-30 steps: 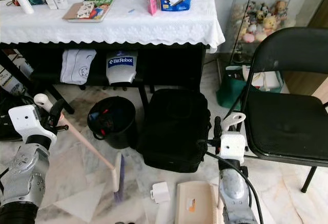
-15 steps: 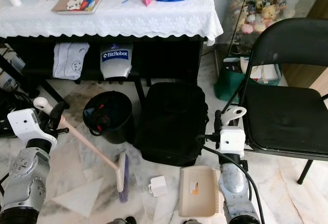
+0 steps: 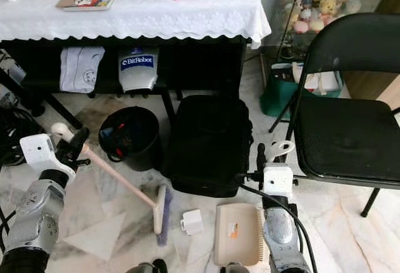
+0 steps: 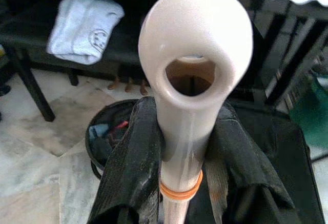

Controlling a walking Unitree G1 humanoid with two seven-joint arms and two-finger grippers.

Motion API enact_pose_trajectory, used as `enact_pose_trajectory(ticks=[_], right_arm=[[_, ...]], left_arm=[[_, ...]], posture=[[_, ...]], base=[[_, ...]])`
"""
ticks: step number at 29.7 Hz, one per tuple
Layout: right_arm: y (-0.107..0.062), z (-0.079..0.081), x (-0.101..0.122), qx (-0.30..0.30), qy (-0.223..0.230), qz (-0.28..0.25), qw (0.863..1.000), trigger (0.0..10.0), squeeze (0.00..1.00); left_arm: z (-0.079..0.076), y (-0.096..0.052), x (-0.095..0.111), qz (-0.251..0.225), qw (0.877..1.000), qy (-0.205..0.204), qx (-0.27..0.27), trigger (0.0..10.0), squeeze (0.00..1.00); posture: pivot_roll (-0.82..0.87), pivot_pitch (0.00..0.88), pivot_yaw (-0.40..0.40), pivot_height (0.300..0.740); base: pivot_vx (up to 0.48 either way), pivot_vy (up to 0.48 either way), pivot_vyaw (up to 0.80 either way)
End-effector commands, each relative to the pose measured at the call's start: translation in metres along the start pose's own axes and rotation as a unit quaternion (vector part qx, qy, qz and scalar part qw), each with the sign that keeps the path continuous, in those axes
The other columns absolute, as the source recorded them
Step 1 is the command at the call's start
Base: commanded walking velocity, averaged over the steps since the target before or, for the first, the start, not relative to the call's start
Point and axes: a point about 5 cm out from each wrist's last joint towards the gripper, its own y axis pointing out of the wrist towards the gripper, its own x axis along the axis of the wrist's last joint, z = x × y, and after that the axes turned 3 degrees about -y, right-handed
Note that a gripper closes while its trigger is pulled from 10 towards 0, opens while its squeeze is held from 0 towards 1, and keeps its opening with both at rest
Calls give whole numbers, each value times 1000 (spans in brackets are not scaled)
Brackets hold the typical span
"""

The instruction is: Sweep floor

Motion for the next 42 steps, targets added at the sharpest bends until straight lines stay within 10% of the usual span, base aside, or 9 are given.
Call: enact_pose_trajectory(ticks=[1, 14, 20, 31, 42], right_arm=[[-12, 3, -13, 18, -8, 38, 999, 10000, 0], [-5, -6, -6, 17, -13, 17, 1000, 10000, 0], [-3, -9, -6, 17, -17, 18, 1000, 10000, 0], [6, -10, -4, 15, -17, 16, 1000, 10000, 0], [11, -11, -2, 8, -14, 16, 1000, 10000, 0]], left_arm=[[0, -7, -19, 40, 999, -13, -11, 10000, 0], [25, -30, -31, 91, 994, 31, -55, 10000, 0], [11, -52, -27, 139, 976, -75, -153, 10000, 0], [-23, -50, 15, 115, 934, -216, -258, 10000, 0], [-43, -65, 28, 154, 911, -210, -321, 10000, 0]], posture=[[-7, 267, 82, 740], [-29, 280, 58, 740], [-17, 277, 49, 740], [-12, 268, 44, 740], [4, 256, 50, 740]], base=[[0, 0, 0], [0, 0, 0], [0, 0, 0], [0, 0, 0], [0, 0, 0]])
